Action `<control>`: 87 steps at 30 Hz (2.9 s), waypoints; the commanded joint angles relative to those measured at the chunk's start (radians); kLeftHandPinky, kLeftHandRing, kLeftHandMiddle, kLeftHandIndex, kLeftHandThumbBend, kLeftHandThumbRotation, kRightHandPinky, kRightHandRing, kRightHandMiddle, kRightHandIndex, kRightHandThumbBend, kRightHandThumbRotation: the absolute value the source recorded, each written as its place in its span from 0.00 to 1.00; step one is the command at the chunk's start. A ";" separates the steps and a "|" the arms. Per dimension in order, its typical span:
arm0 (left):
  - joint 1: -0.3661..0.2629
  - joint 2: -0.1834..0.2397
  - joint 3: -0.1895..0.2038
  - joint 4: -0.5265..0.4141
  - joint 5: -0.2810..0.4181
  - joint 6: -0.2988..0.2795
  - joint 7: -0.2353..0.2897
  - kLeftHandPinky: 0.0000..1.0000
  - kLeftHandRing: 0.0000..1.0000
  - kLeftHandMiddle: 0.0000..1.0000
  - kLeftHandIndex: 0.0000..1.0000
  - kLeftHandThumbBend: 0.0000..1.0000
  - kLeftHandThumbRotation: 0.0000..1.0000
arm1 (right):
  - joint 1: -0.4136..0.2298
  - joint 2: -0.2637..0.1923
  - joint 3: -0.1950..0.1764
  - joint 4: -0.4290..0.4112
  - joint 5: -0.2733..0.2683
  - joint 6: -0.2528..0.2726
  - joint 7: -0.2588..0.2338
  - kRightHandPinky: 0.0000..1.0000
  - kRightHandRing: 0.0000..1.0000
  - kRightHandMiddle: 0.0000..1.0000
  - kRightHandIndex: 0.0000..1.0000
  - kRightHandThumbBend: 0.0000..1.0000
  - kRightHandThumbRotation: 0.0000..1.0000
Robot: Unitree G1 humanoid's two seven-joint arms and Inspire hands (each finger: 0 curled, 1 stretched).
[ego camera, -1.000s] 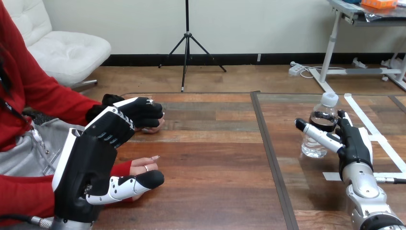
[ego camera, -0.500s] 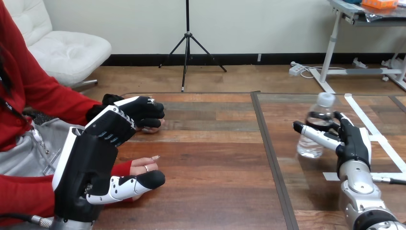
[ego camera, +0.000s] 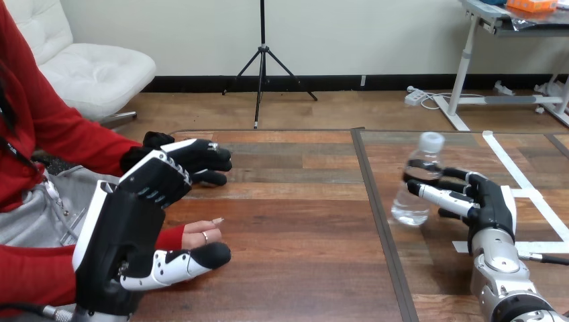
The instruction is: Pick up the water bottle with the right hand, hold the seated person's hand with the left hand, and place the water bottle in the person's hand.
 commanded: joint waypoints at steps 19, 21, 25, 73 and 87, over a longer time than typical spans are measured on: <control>-0.025 0.004 -0.017 -0.062 -0.018 0.034 -0.008 0.61 0.68 0.69 0.69 1.00 0.36 | -0.067 0.008 -0.036 -0.003 0.024 -0.004 -0.026 0.49 0.54 0.55 0.50 0.86 0.00; -0.027 0.004 -0.016 -0.062 -0.017 0.034 -0.008 0.61 0.68 0.69 0.69 1.00 0.36 | -0.066 0.009 -0.043 -0.003 0.031 -0.011 -0.019 0.48 0.53 0.54 0.49 0.86 0.00; -0.029 0.002 -0.019 -0.067 -0.023 0.048 -0.010 0.61 0.67 0.69 0.69 1.00 0.36 | -0.064 0.010 -0.045 -0.006 0.036 -0.014 -0.012 0.46 0.52 0.54 0.49 0.85 0.00; -0.115 -0.008 -0.020 0.015 -0.004 0.028 -0.036 0.60 0.67 0.69 0.69 1.00 0.36 | -0.033 0.008 0.016 -0.034 0.004 -0.104 0.060 0.62 0.67 0.71 0.72 0.92 0.04; -0.125 -0.014 -0.020 0.023 0.016 0.016 -0.026 0.60 0.67 0.69 0.69 1.00 0.37 | -0.025 -0.009 0.057 -0.037 -0.036 -0.132 0.089 0.81 0.87 0.89 0.91 1.00 0.26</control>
